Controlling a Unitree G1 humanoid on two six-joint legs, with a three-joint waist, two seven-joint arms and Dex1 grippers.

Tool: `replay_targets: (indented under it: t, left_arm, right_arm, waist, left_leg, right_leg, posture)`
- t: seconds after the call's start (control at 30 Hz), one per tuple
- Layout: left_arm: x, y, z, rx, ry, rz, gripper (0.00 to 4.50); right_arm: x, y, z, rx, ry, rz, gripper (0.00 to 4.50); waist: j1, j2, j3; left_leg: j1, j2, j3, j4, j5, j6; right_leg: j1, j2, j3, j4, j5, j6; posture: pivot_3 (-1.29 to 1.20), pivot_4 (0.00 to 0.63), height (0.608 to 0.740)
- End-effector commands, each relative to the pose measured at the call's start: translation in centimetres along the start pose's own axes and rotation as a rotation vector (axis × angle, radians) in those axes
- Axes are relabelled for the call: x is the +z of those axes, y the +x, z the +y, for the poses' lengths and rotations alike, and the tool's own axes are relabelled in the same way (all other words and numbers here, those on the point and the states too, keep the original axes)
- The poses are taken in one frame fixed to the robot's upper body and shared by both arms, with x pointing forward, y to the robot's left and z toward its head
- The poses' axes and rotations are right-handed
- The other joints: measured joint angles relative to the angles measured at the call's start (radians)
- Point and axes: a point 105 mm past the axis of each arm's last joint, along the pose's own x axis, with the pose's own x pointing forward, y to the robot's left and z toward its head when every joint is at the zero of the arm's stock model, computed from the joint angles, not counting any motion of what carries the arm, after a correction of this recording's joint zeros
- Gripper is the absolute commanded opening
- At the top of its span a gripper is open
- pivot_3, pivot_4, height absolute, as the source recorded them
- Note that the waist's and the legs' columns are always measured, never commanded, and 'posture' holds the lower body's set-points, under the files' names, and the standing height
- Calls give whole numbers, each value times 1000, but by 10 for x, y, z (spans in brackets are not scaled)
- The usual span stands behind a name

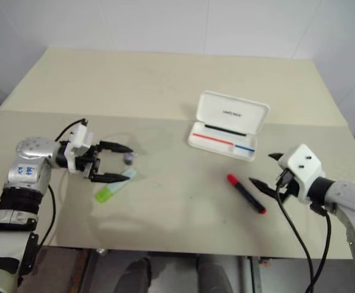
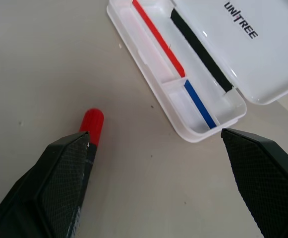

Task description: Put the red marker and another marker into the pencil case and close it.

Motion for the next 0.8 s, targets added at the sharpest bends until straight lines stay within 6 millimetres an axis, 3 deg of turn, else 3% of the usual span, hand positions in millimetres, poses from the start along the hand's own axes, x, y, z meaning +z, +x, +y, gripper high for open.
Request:
replay_targets:
  t: [0.03,0.37,0.8]
  left_arm:
    - [15,5,0,-68,52,-22,4459]
    - [17,20,-8,-95,63,-110,4459]
    - [11,-8,-36,13,15,-102,4459]
  right_arm:
    - [15,3,5,-16,-14,-52,4500]
    - [17,35,-5,-13,-21,-8,4500]
    - [8,81,-31,173,-33,186,4500]
  waist:
    - [0,0,0]
    - [-4,0,0]
    - [-8,0,0]
  left_leg:
    - [0,0,0,0,0,0]
    - [0,0,0,0,0,0]
    - [1,0,0,1,0,0]
  right_leg:
    - [0,0,0,0,0,0]
    - [0,0,0,1,0,1]
    - [-2,0,0,5,0,0]
  posture:
    - [0,150,740]
    - [0,150,740]
    - [0,150,740]
